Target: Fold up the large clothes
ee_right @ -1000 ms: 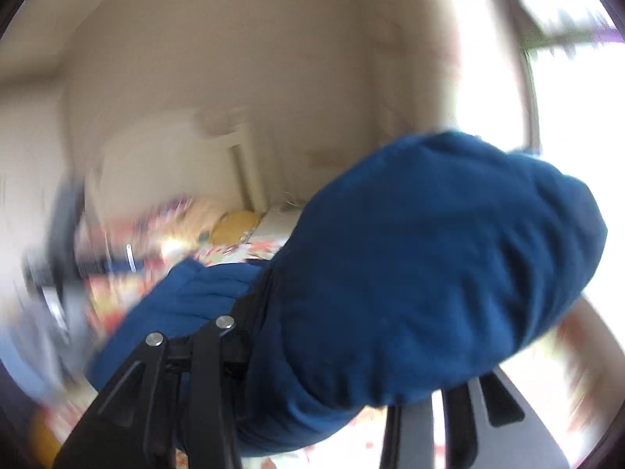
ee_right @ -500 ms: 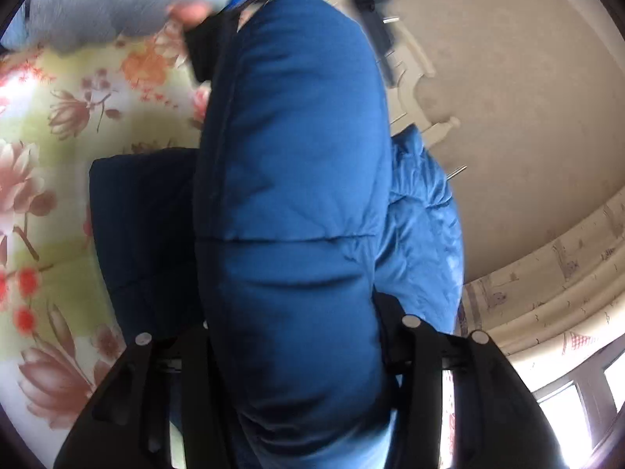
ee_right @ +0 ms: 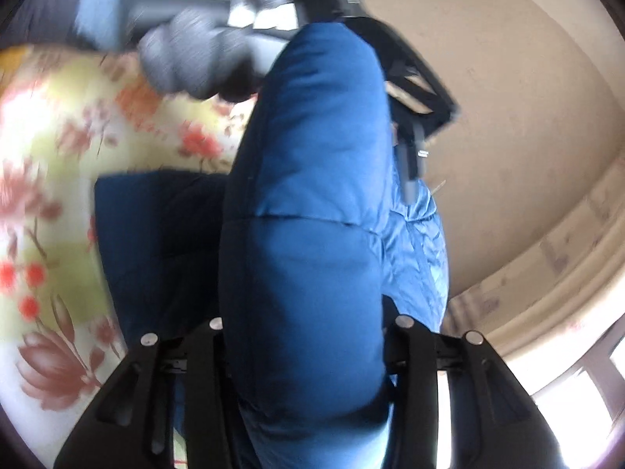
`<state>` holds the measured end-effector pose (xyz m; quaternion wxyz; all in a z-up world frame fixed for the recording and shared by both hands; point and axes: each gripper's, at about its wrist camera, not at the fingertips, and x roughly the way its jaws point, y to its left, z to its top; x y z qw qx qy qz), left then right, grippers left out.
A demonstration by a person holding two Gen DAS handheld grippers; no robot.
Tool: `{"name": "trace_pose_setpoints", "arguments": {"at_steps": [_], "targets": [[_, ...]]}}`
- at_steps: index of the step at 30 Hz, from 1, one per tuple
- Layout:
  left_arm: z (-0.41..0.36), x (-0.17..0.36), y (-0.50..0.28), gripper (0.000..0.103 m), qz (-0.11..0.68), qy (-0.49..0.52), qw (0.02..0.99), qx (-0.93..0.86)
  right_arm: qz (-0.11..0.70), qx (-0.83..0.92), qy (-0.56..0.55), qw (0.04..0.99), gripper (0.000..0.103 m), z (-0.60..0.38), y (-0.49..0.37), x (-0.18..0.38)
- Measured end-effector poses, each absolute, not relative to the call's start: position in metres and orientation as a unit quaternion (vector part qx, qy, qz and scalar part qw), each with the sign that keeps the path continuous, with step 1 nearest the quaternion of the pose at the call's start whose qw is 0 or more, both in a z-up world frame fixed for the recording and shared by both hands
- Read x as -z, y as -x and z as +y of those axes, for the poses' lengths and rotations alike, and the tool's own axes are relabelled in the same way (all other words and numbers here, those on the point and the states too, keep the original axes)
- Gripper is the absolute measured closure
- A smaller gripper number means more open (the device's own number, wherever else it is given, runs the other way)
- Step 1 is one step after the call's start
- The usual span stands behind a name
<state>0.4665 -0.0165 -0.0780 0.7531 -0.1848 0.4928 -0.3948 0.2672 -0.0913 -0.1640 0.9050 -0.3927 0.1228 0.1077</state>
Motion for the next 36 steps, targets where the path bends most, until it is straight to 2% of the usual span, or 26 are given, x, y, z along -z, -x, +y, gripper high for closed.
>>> {"name": "trace_pose_setpoints", "arguments": {"at_steps": [4,7,12,15,16,17,18,19,20,22,24,28,31,34,36], "targets": [[0.027,0.103,-0.457,0.004,0.473,0.28,0.725,0.416,0.118,-0.111,0.35,0.923,0.064,-0.103,-0.261,0.157],[0.027,0.114,-0.461,0.004,0.48,0.306,0.706,0.421,0.112,-0.118,0.356,0.92,0.064,-0.111,-0.268,0.158],[-0.009,0.097,-0.469,0.004,0.498,0.25,0.715,0.422,0.11,-0.116,0.374,0.914,0.064,-0.103,-0.263,0.162],[-0.042,0.077,-0.476,0.004,0.527,0.153,0.742,0.385,0.096,-0.097,0.444,0.886,0.064,-0.087,-0.258,0.179],[-0.06,0.074,-0.476,0.009,0.54,0.089,0.76,0.35,0.087,-0.09,0.479,0.869,0.063,-0.079,-0.256,0.189],[-0.069,0.074,-0.475,0.027,0.549,0.058,0.766,0.329,0.081,-0.085,0.501,0.857,0.063,-0.075,-0.254,0.195],[-0.079,0.074,-0.473,0.036,0.552,0.033,0.773,0.312,0.078,-0.082,0.517,0.849,0.06,-0.072,-0.253,0.2],[-0.082,0.074,-0.47,0.039,0.545,0.021,0.778,0.311,0.079,-0.083,0.524,0.844,0.048,-0.07,-0.253,0.203],[-0.082,0.072,-0.466,0.045,0.536,0.013,0.786,0.309,0.081,-0.087,0.525,0.843,0.042,-0.072,-0.251,0.204],[-0.069,0.07,-0.457,0.053,0.514,0.03,0.798,0.315,0.08,-0.081,0.498,0.86,0.02,-0.08,-0.243,0.197],[-0.053,0.074,-0.45,0.06,0.493,0.057,0.805,0.325,0.082,-0.07,0.438,0.893,0.007,-0.101,-0.226,0.183],[-0.046,0.081,-0.439,0.064,0.466,0.073,0.818,0.329,0.151,-0.037,0.284,0.946,0.005,-0.159,-0.211,0.18],[-0.05,0.076,-0.43,0.07,0.448,0.064,0.832,0.321,0.188,-0.012,0.286,0.939,0.007,-0.166,-0.218,0.202],[-0.059,0.055,-0.413,0.082,0.414,0.011,0.855,0.311,0.21,0.016,0.311,0.927,0.007,-0.159,-0.231,0.21],[-0.06,0.039,-0.403,0.084,0.39,-0.012,0.864,0.318,0.194,0.031,0.331,0.923,0.009,-0.152,-0.228,0.206]]}}
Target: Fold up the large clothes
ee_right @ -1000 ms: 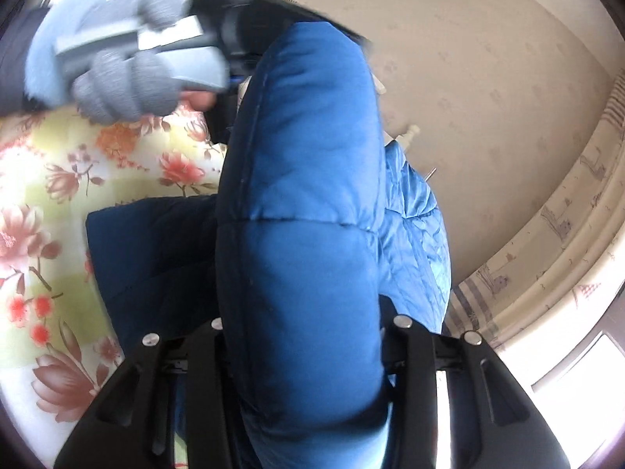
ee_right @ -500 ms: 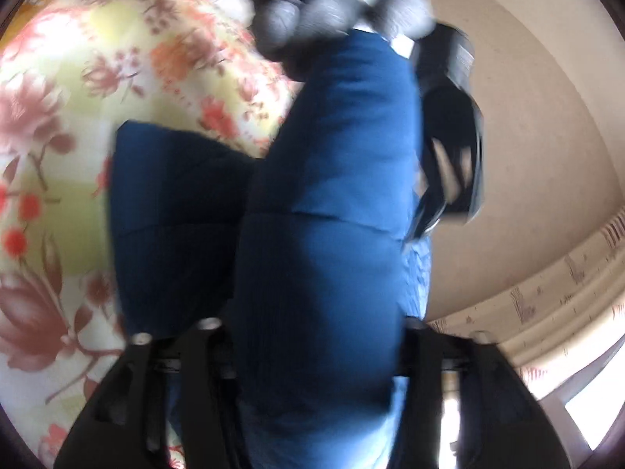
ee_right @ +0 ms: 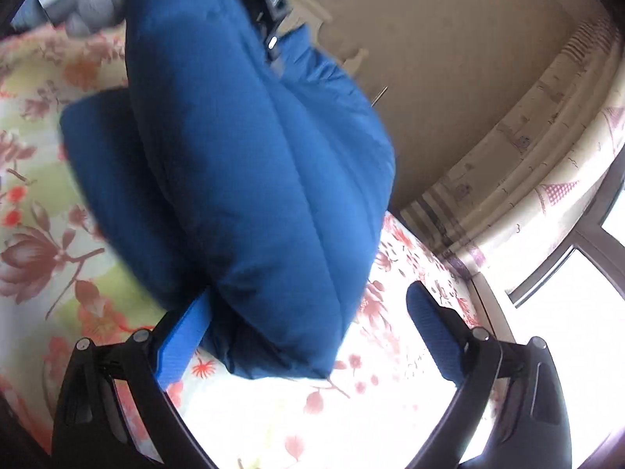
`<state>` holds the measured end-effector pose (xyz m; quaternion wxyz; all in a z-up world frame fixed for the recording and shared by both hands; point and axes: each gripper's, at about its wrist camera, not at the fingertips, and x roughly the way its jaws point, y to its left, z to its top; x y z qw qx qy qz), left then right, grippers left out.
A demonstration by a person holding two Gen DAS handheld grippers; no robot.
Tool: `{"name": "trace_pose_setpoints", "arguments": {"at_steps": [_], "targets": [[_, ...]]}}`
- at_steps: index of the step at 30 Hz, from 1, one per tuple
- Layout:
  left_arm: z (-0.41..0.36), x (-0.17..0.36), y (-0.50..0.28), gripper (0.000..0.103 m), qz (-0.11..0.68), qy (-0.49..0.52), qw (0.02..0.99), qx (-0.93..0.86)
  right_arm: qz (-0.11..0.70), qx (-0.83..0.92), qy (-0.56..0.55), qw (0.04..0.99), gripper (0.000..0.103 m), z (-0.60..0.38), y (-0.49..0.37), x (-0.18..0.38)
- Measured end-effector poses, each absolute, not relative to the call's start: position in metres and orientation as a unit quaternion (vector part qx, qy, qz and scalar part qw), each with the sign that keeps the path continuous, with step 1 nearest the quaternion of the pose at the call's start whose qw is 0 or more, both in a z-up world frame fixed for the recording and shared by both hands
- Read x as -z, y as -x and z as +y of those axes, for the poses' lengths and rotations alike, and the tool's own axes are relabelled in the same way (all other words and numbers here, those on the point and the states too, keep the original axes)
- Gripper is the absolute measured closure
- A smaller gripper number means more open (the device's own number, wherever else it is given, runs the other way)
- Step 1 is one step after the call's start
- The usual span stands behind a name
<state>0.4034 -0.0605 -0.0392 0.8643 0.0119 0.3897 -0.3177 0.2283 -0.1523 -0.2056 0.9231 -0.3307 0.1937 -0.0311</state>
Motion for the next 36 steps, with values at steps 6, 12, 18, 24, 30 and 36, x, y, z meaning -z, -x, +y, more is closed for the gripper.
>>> {"name": "trace_pose_setpoints", "arguments": {"at_steps": [6,12,18,24,30,36], "targets": [[-0.012,0.098,-0.424,0.084,0.414,0.059,0.854,0.311,0.189,0.017,0.32,0.928,0.01,-0.15,-0.227,0.202],[0.013,0.118,-0.42,0.084,0.393,0.147,0.841,0.341,0.183,-0.13,0.264,0.938,0.027,-0.16,-0.199,0.175],[0.021,0.12,-0.42,0.081,0.392,0.16,0.836,0.349,0.097,-0.197,0.224,0.949,0.021,-0.112,-0.207,0.114],[0.058,0.088,-0.411,0.07,0.391,0.124,0.865,0.289,0.18,-0.186,0.369,0.893,0.036,-0.032,-0.264,0.189],[0.051,-0.002,-0.392,0.056,0.293,0.111,0.892,0.325,0.181,-0.167,0.384,0.89,0.035,-0.026,-0.261,0.196],[-0.036,0.035,-0.453,0.022,0.362,0.022,0.886,0.29,0.189,-0.173,0.381,0.889,0.035,-0.022,-0.264,0.2]]}}
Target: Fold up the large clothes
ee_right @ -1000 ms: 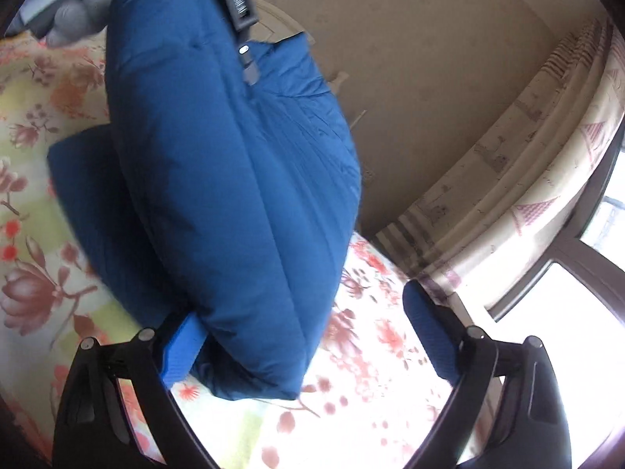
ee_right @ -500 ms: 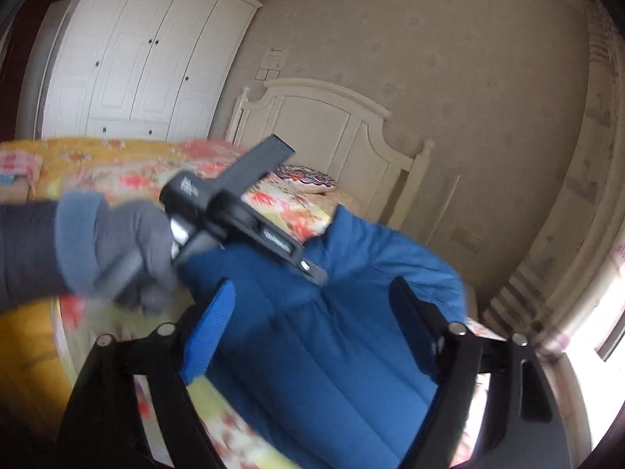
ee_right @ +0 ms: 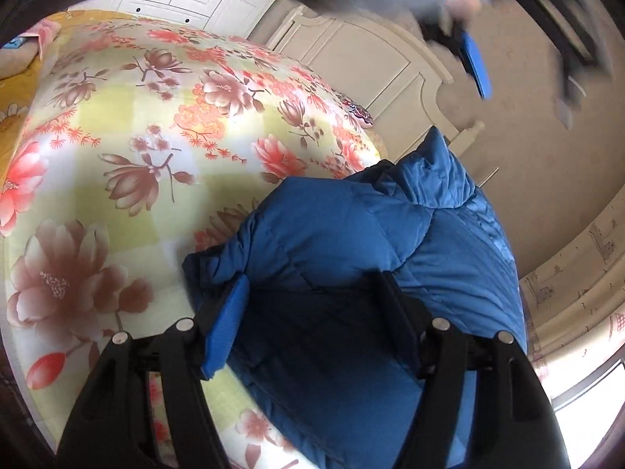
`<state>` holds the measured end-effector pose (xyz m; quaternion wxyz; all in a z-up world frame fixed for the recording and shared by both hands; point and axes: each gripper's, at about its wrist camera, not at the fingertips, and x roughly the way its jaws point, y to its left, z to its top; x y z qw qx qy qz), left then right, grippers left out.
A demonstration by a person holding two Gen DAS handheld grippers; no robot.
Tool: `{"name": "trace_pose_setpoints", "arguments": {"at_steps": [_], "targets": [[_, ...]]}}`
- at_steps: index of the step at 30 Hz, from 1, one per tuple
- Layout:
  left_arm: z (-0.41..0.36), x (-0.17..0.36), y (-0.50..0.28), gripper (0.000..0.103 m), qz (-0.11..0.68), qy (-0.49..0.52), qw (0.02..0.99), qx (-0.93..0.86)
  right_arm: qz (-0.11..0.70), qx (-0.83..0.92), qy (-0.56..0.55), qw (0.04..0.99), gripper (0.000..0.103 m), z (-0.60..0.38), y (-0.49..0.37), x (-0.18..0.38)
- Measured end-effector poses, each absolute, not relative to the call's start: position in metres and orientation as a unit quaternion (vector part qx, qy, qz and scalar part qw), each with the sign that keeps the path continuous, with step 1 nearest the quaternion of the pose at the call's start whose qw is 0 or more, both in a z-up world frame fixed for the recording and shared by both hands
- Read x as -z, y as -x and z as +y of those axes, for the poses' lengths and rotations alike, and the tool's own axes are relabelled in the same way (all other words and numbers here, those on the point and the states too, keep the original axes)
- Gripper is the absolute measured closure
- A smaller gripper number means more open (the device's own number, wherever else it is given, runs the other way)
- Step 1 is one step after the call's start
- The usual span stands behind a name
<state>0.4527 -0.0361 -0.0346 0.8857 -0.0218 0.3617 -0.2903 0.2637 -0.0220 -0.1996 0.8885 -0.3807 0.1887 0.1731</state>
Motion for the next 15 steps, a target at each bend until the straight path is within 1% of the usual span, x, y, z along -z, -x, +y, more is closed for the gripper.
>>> {"name": "trace_pose_setpoints", "arguments": {"at_steps": [1,2,3,4,5,6,9,10,11,13,15], "targets": [[-0.037,0.054,-0.467,0.022,0.377,0.003,0.889,0.26,0.189,-0.174,0.38,0.889,0.035,-0.021,-0.262,0.203],[-0.037,0.079,-0.481,0.019,0.393,-0.023,0.893,0.219,0.189,-0.175,0.379,0.889,0.035,-0.021,-0.262,0.204],[-0.03,0.118,-0.497,0.008,0.413,-0.018,0.886,0.21,0.189,-0.177,0.377,0.889,0.035,-0.017,-0.267,0.207],[-0.013,0.143,-0.504,0.007,0.42,0.056,0.871,0.247,0.189,-0.181,0.374,0.89,0.035,-0.018,-0.268,0.206],[0.003,0.156,-0.507,0.007,0.417,0.115,0.861,0.268,0.188,-0.188,0.37,0.89,0.035,-0.018,-0.268,0.204],[0.01,0.161,-0.504,0.007,0.41,0.132,0.861,0.272,0.186,-0.2,0.363,0.891,0.035,-0.02,-0.267,0.201],[-0.004,0.155,-0.492,0.007,0.403,0.081,0.878,0.245,0.205,-0.274,0.319,0.884,0.034,-0.038,-0.265,0.184],[-0.005,0.154,-0.492,0.007,0.403,0.078,0.879,0.242,0.215,-0.304,0.293,0.881,0.036,-0.047,-0.265,0.173],[-0.005,0.155,-0.493,0.007,0.403,0.08,0.879,0.242,0.223,-0.342,0.245,0.88,0.037,-0.063,-0.267,0.154],[-0.002,0.157,-0.495,0.007,0.401,0.092,0.878,0.247,0.203,-0.375,0.161,0.89,0.037,-0.1,-0.276,0.116],[0.005,0.157,-0.495,0.007,0.398,0.098,0.878,0.249,0.164,-0.33,0.098,0.925,0.037,-0.147,-0.304,0.073]]}}
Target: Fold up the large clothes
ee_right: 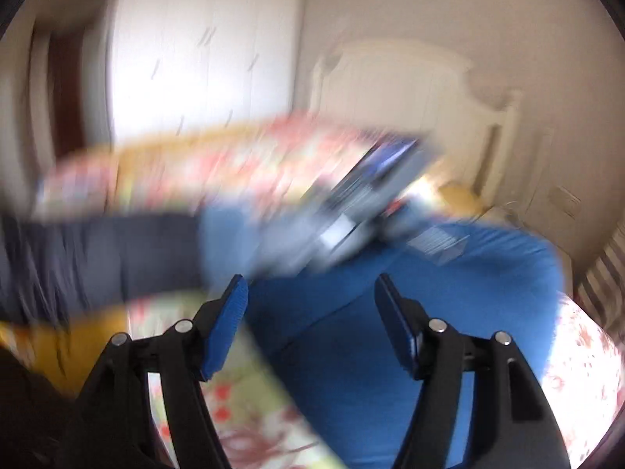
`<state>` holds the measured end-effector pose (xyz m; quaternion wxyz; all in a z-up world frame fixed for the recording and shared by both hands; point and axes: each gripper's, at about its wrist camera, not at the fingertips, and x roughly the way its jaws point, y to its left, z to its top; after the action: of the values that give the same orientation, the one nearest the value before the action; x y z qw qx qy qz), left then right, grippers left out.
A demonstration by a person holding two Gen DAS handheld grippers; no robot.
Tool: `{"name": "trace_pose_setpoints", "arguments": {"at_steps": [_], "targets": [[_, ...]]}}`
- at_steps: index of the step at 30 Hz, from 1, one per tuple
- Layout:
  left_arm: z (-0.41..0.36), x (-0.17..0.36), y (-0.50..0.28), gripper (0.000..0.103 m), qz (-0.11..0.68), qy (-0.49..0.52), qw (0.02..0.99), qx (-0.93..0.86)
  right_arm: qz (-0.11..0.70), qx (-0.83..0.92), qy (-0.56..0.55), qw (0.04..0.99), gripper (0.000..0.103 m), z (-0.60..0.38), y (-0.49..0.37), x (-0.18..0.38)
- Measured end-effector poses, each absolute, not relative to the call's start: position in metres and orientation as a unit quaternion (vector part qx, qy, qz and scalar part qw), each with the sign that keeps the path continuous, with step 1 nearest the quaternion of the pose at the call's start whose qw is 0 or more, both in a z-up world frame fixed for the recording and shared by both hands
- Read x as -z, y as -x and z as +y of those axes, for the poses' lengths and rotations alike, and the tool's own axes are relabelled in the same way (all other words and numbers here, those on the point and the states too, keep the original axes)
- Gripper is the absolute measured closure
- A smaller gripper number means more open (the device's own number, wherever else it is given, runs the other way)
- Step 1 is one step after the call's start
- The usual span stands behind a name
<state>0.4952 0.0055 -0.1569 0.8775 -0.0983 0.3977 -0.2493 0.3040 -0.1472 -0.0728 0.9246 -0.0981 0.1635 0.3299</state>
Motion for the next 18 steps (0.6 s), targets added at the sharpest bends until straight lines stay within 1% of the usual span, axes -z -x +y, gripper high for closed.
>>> {"name": "trace_pose_setpoints", "arguments": {"at_steps": [2,3,4,5,6,8,10,11,13,15,16,18], "targets": [[0.004,0.155,-0.497,0.007,0.396,0.099,0.878,0.25,0.151,-0.291,0.06,0.943,0.038,-0.181,-0.34,0.05],[0.01,0.151,-0.498,0.007,0.396,0.101,0.878,0.251,0.159,-0.271,0.038,0.948,0.044,-0.197,-0.369,0.043],[0.013,0.152,-0.498,0.007,0.395,0.103,0.877,0.253,0.174,-0.24,0.025,0.955,0.056,-0.209,-0.4,0.042],[0.015,0.151,-0.497,0.007,0.394,0.105,0.877,0.254,0.192,-0.218,0.02,0.957,0.06,-0.216,-0.427,0.044],[0.015,0.151,-0.497,0.007,0.393,0.108,0.877,0.255,0.214,-0.206,0.018,0.955,0.062,-0.22,-0.454,0.049],[0.018,0.152,-0.497,0.007,0.391,0.116,0.876,0.256,0.269,-0.19,0.026,0.944,0.062,-0.22,-0.508,0.074],[0.023,0.153,-0.499,0.007,0.391,0.135,0.874,0.257,0.368,-0.192,0.043,0.909,0.059,-0.208,-0.557,0.124],[0.024,0.153,-0.5,0.007,0.392,0.137,0.873,0.256,0.373,-0.182,0.056,0.908,0.058,-0.205,-0.569,0.143],[0.022,0.147,-0.497,0.007,0.39,0.124,0.879,0.246,0.371,-0.179,0.051,0.91,0.057,-0.206,-0.575,0.144],[0.021,0.131,-0.49,0.008,0.381,0.097,0.895,0.209,0.375,-0.17,0.084,0.908,0.057,-0.199,-0.574,0.143],[0.027,0.113,-0.481,0.009,0.36,0.084,0.914,0.165,0.375,-0.165,0.094,0.907,0.057,-0.196,-0.574,0.145],[0.042,0.078,-0.462,0.01,0.312,0.092,0.937,0.13,0.376,-0.155,0.109,0.907,0.057,-0.191,-0.572,0.146]]}}
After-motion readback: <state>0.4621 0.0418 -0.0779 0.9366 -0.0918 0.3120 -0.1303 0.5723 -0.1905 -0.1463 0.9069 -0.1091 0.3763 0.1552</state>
